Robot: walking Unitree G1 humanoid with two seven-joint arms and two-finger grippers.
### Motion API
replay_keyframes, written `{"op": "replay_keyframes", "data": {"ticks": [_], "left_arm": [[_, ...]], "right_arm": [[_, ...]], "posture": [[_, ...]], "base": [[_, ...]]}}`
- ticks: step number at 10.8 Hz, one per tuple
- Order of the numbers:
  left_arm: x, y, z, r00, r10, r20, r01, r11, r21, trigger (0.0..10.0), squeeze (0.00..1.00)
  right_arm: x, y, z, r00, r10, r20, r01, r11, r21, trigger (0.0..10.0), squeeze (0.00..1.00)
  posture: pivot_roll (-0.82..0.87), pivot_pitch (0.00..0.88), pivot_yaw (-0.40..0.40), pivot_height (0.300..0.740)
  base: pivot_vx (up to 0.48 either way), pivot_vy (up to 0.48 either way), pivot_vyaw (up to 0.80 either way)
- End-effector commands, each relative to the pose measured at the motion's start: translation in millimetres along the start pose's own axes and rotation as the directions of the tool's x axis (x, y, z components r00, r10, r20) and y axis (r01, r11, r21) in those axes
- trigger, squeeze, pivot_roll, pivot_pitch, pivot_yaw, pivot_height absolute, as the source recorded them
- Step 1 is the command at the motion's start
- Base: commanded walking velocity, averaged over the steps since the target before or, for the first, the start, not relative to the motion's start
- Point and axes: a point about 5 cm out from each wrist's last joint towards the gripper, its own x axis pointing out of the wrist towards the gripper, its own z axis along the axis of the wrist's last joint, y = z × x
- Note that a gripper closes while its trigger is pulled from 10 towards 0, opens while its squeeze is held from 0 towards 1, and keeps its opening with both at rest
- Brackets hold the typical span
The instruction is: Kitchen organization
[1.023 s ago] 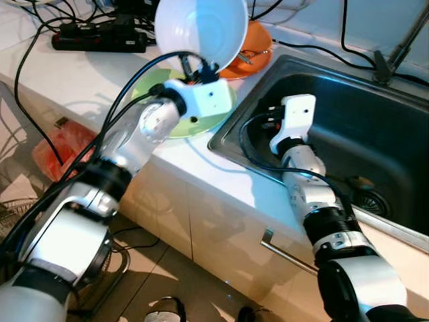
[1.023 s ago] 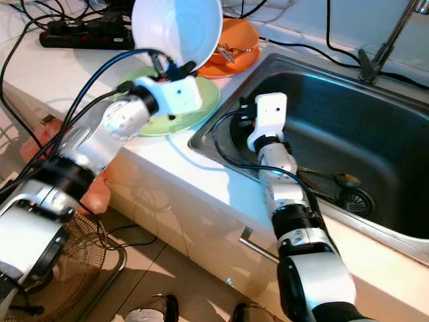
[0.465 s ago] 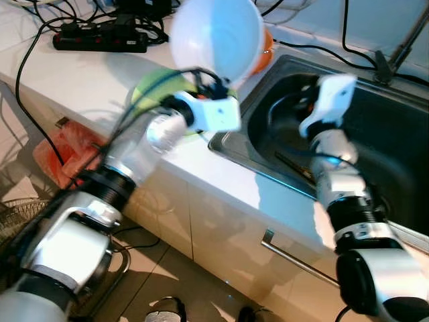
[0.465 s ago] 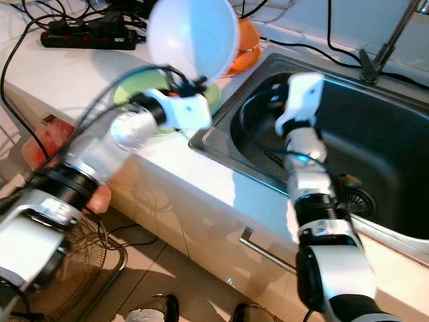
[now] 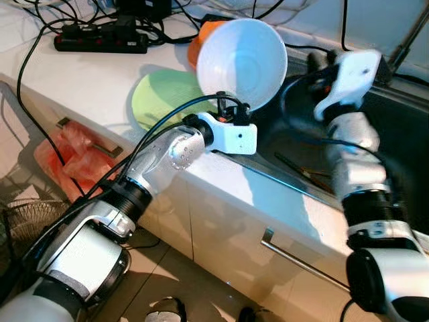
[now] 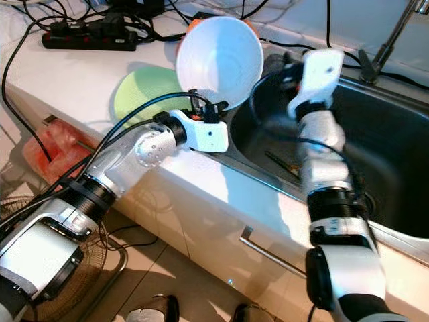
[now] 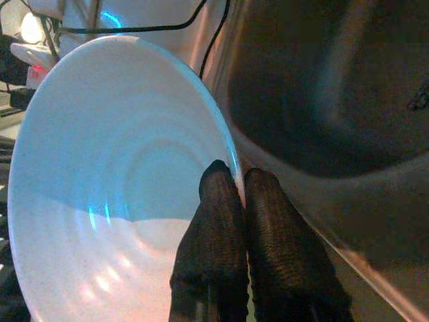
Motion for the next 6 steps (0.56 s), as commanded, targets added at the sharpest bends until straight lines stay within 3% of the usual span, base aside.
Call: {"op": "replay_keyframes", "data": {"ticks": [1, 6], "left_arm": [[2.4, 7.0, 3, 1.000, 0.023, 0.008, -0.023, 0.999, 0.022, 10.0, 0.00], [7.1, 9.9, 2, 0.999, 0.033, -0.009, -0.032, 0.999, 0.036, 10.0, 0.00]], "right_arm": [[-2.0, -5.3, 1, 1.000, -0.009, -0.010, 0.009, 1.000, 0.011, 10.0, 0.00], [-6.1, 6.8, 3, 0.990, 0.103, -0.098, -0.096, 0.993, 0.071, 10.0, 0.00]], "posture": [[0.06, 0.078, 0.008, 0.740], [0.04, 0.114, 0.008, 0.740]], "base": [[0.000, 0.000, 0.00], [0.000, 0.000, 0.00]]}}
